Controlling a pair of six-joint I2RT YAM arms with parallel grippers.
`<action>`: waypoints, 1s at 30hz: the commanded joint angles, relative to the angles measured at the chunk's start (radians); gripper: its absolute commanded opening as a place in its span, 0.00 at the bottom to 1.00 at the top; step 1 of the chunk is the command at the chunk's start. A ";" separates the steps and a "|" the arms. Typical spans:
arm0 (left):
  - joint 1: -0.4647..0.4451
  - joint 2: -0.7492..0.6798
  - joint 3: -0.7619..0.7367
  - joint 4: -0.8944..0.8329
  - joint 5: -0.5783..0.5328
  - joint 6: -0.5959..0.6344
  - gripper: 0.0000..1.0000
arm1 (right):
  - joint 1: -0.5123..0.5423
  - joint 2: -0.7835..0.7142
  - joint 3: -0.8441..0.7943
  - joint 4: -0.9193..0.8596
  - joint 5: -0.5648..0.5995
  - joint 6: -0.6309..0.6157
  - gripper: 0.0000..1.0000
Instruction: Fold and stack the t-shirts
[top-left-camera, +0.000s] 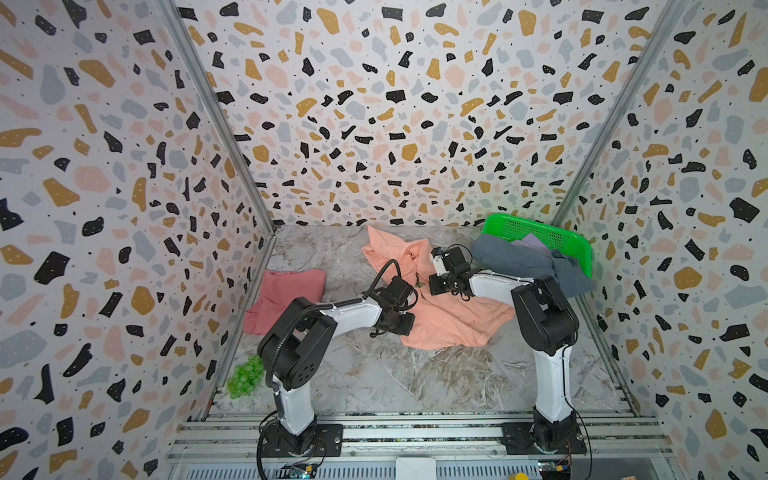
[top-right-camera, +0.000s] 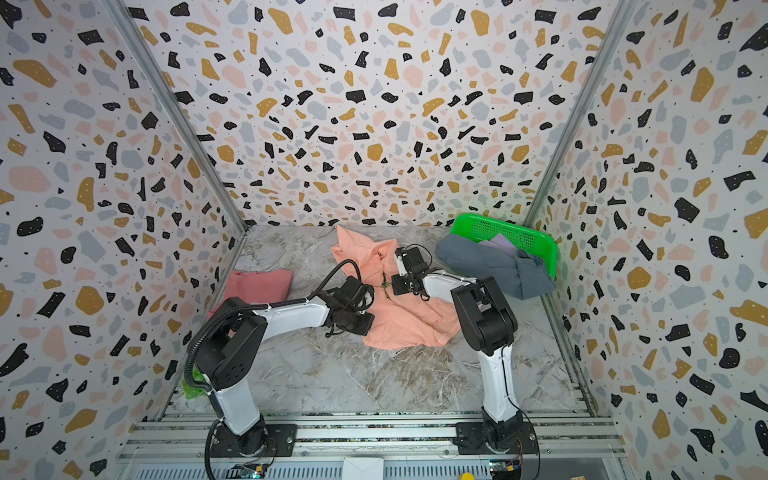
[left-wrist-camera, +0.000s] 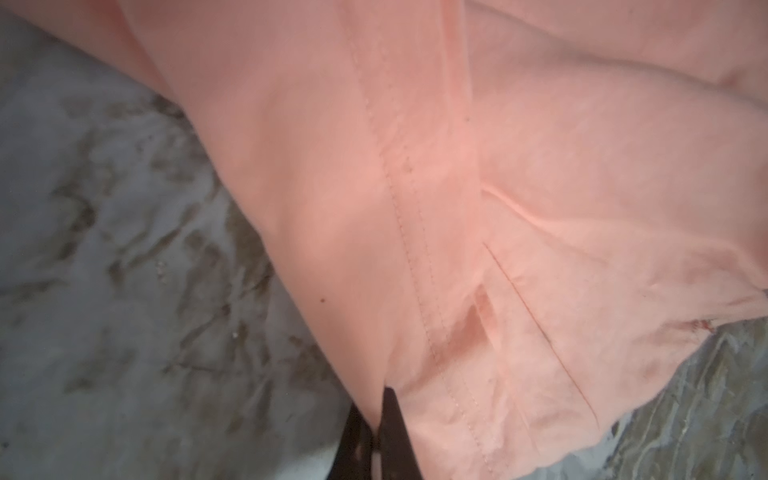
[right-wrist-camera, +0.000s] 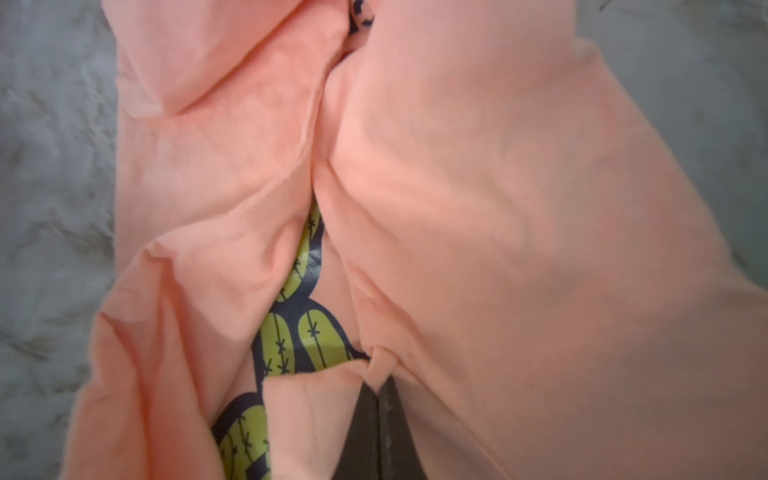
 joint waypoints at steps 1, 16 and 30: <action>0.070 -0.093 -0.010 -0.025 -0.008 0.012 0.00 | -0.034 -0.152 0.019 -0.019 -0.086 0.052 0.00; 0.430 -0.013 0.486 -0.237 -0.083 0.178 0.00 | -0.120 -0.773 -0.159 -0.368 -0.026 0.062 0.00; 0.457 0.222 0.987 -0.437 -0.282 0.212 0.67 | -0.042 -0.927 -0.344 -0.420 -0.012 0.093 0.76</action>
